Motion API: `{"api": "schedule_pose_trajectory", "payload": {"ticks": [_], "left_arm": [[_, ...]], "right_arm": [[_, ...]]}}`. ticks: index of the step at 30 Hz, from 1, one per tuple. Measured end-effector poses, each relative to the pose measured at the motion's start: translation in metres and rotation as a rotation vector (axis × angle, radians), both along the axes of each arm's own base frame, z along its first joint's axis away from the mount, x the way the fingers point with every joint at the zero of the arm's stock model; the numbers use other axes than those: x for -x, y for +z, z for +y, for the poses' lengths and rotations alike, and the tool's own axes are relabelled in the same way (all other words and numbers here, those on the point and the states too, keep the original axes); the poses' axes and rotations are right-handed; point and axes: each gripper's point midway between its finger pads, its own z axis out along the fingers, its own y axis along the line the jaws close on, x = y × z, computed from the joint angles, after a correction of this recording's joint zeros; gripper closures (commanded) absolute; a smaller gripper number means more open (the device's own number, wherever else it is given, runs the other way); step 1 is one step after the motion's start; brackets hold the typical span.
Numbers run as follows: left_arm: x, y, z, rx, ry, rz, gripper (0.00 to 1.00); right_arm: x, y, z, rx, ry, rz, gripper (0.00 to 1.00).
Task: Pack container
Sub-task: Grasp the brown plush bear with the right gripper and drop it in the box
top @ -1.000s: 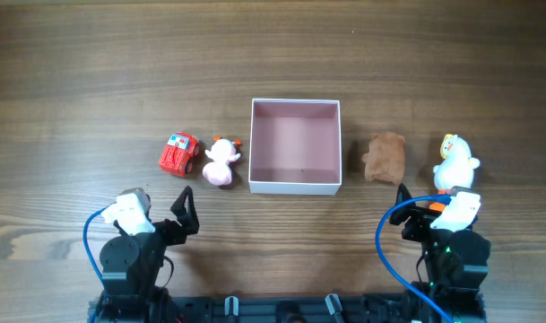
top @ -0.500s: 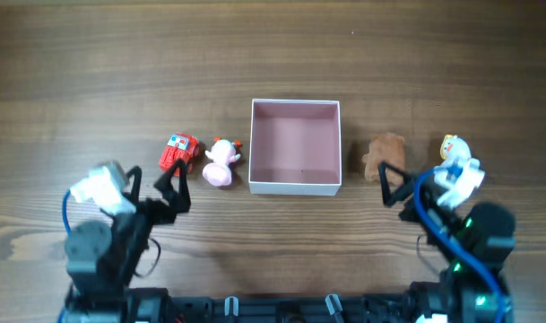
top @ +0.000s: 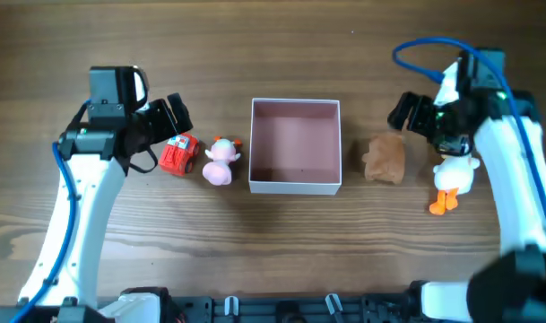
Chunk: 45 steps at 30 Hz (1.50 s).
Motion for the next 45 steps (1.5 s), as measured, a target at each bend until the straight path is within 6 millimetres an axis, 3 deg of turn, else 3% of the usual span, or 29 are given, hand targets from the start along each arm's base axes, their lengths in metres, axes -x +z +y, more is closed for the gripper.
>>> {"api": "schedule_pose_trajectory", "payload": {"ticks": [3, 4, 5, 6, 7, 9, 10, 11, 14, 16, 18, 20, 21, 23, 25, 26, 27, 31, 33, 34, 38, 41, 43, 45], "left_arm": [[0.001, -0.006, 0.0, -0.003, -0.002, 0.021, 0.0], [0.001, -0.006, 0.001, -0.005, -0.001, 0.021, 0.0], [0.001, -0.006, 0.001, -0.005, -0.001, 0.022, 0.0], [0.001, -0.006, 0.001, -0.005, -0.001, 0.021, 0.0], [0.001, -0.006, 0.001, -0.005, -0.001, 0.021, 0.0], [0.001, -0.006, 0.001, -0.005, -0.001, 0.022, 0.0], [0.001, -0.006, 0.001, -0.005, -0.001, 0.022, 0.0], [0.001, -0.006, 0.001, -0.005, -0.001, 0.022, 0.0], [0.001, -0.006, 0.001, -0.005, -0.001, 0.022, 0.0], [0.001, -0.006, 0.001, -0.005, -0.001, 0.022, 0.0], [0.001, -0.006, 0.001, -0.005, -0.001, 0.021, 0.0], [0.001, -0.006, 0.001, -0.008, 0.001, 0.022, 0.0], [0.001, -0.006, 0.001, -0.008, 0.001, 0.023, 0.0], [0.001, -0.006, 0.001, -0.008, 0.001, 0.024, 0.0], [0.001, -0.006, 0.001, -0.008, 0.001, 0.024, 0.0], [0.001, -0.006, 0.001, -0.008, 0.001, 0.024, 0.0], [0.001, -0.006, 0.001, -0.009, 0.001, 0.024, 0.0], [0.001, -0.006, 0.001, -0.009, 0.001, 0.025, 0.0], [0.001, -0.006, 0.001, -0.009, 0.001, 0.025, 0.0], [0.001, -0.006, 0.001, -0.009, 0.001, 0.025, 0.0], [0.001, -0.007, 0.002, -0.012, 0.003, 0.025, 0.0], [0.001, -0.007, 0.002, -0.012, 0.003, 0.025, 0.0], [0.001, -0.006, 0.002, -0.012, 0.003, 0.024, 0.0], [0.001, -0.007, 0.002, -0.012, 0.003, 0.025, 0.0]], "right_arm": [[0.004, -0.058, 0.009, -0.001, 0.037, 0.19, 0.03], [0.003, -0.071, 0.015, 0.002, 0.056, 0.218, 0.11], [0.0, -0.087, 0.023, 0.012, 0.084, 0.245, 0.41], [0.001, -0.1, 0.028, 0.023, 0.105, 0.273, 0.62], [0.003, -0.109, 0.03, 0.046, 0.106, 0.298, 0.62], [0.002, -0.117, 0.029, 0.065, 0.081, 0.31, 0.68], [-0.002, -0.117, 0.027, 0.072, 0.072, 0.294, 0.83], [-0.003, -0.117, 0.027, 0.075, 0.066, 0.29, 0.9], [-0.003, -0.115, 0.025, 0.084, 0.06, 0.287, 0.96], [-0.004, -0.1, 0.025, 0.096, 0.055, 0.255, 0.96], [-0.015, -0.043, 0.042, 0.086, 0.092, 0.078, 0.96], [-0.021, 0.044, 0.087, 0.021, 0.188, -0.212, 0.96], [-0.011, 0.089, 0.119, -0.038, 0.251, -0.342, 0.96], [0.003, 0.109, 0.157, -0.098, 0.312, -0.4, 0.96], [0.003, 0.095, 0.192, -0.121, 0.336, -0.384, 0.95], [0.002, 0.078, 0.208, -0.114, 0.342, -0.353, 0.95], [-0.002, 0.054, 0.225, -0.09, 0.348, -0.316, 0.88], [-0.039, -0.028, 0.257, -0.025, 0.329, -0.268, 0.84], [-0.044, -0.071, 0.26, -0.001, 0.329, -0.213, 0.5], [-0.045, -0.077, 0.262, -0.003, 0.341, -0.213, 0.4], [-0.052, -0.071, 0.269, -0.012, 0.395, -0.267, 0.23], [-0.046, -0.044, 0.263, 0.005, 0.449, -0.302, 0.23], [-0.04, -0.01, 0.242, 0.02, 0.43, -0.327, 0.19], [-0.033, 0.022, 0.2, 0.036, 0.35, -0.325, 0.16]]}}
